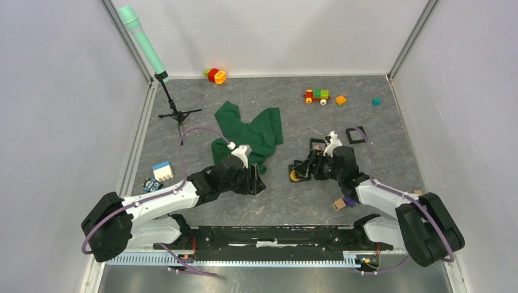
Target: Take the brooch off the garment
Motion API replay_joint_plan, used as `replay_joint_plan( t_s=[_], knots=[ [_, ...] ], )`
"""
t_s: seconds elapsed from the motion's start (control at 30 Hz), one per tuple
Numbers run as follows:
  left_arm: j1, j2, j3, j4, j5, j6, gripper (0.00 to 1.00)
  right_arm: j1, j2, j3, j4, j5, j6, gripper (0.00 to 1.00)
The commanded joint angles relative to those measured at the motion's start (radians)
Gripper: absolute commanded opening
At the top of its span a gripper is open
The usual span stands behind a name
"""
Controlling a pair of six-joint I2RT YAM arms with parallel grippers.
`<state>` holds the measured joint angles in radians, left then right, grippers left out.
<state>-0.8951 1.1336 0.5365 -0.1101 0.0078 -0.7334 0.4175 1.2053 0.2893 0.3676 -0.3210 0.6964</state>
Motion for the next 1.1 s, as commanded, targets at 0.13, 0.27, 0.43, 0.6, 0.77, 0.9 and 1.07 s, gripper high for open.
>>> replay_joint_plan(
  t_s=[0.13,0.27,0.43,0.6,0.77,0.9,1.07],
  knots=[
    [0.027,-0.062,-0.001,-0.051,-0.045,0.068,0.65,-0.083,-0.06,0.141,-0.448,0.286,-0.324,0.64],
    [0.036,-0.094,-0.001,-0.078,-0.047,0.087,0.65,-0.114,-0.079,0.15,-0.515,0.365,-0.367,0.65],
    [0.046,-0.117,-0.013,-0.083,-0.049,0.098,0.65,-0.144,-0.1,0.173,-0.571,0.537,-0.403,0.66],
    [0.06,-0.115,-0.008,-0.088,-0.047,0.117,0.65,-0.153,-0.093,0.194,-0.579,0.58,-0.404,0.69],
    [0.07,-0.147,0.01,-0.117,-0.051,0.139,0.65,-0.155,-0.123,0.233,-0.6,0.549,-0.422,0.97],
    [0.073,-0.207,0.023,-0.134,-0.147,0.151,0.87,-0.162,-0.202,0.267,-0.602,0.573,-0.431,0.98],
    [0.093,-0.295,0.029,-0.13,-0.403,0.199,0.98,-0.176,-0.36,0.23,-0.564,0.747,-0.394,0.98]
  ],
)
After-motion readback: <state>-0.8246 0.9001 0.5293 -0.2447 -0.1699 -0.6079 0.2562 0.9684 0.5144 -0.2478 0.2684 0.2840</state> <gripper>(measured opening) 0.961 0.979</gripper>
